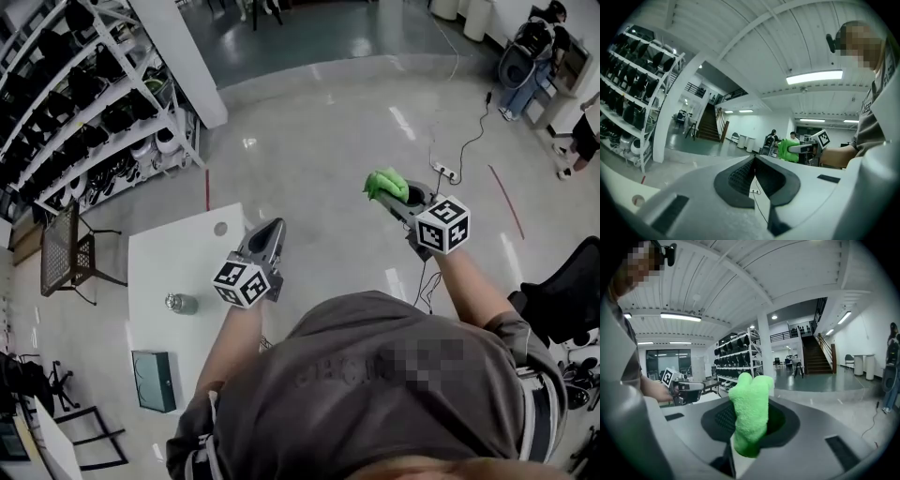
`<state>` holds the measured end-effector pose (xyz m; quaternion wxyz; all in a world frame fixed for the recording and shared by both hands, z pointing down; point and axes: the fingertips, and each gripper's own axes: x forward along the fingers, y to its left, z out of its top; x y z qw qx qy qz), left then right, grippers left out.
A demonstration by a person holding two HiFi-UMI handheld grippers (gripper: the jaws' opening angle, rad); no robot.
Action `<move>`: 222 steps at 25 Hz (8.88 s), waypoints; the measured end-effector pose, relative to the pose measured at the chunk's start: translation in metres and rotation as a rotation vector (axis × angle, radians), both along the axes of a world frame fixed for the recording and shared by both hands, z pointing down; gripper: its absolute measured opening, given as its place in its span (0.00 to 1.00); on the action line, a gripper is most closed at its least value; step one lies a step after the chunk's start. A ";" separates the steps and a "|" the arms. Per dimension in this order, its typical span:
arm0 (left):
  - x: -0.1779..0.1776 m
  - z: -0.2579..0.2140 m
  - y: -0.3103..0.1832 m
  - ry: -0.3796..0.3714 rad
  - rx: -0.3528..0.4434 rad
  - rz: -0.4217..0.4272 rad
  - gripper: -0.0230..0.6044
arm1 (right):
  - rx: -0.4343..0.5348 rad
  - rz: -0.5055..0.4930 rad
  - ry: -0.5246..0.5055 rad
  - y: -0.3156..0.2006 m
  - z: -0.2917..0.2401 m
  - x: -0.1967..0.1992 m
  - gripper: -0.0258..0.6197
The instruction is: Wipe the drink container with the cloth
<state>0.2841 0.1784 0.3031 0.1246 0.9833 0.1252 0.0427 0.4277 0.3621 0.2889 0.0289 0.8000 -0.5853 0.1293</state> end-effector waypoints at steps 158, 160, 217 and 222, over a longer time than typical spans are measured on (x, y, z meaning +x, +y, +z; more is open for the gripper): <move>-0.325 0.274 -0.322 -0.453 0.197 -0.795 0.51 | -1.093 -1.788 -0.505 -0.569 0.313 -0.518 0.17; -0.324 0.275 -0.323 -0.453 0.195 -0.793 0.51 | -1.101 -1.800 -0.332 -0.572 0.329 -0.513 0.17; -0.341 0.270 -0.316 -0.549 0.268 -0.462 0.46 | -0.826 -1.656 0.079 -0.448 0.292 -0.452 0.17; -0.338 0.270 -0.315 -0.557 0.260 -0.468 0.46 | -0.905 -1.641 0.032 -0.448 0.332 -0.464 0.17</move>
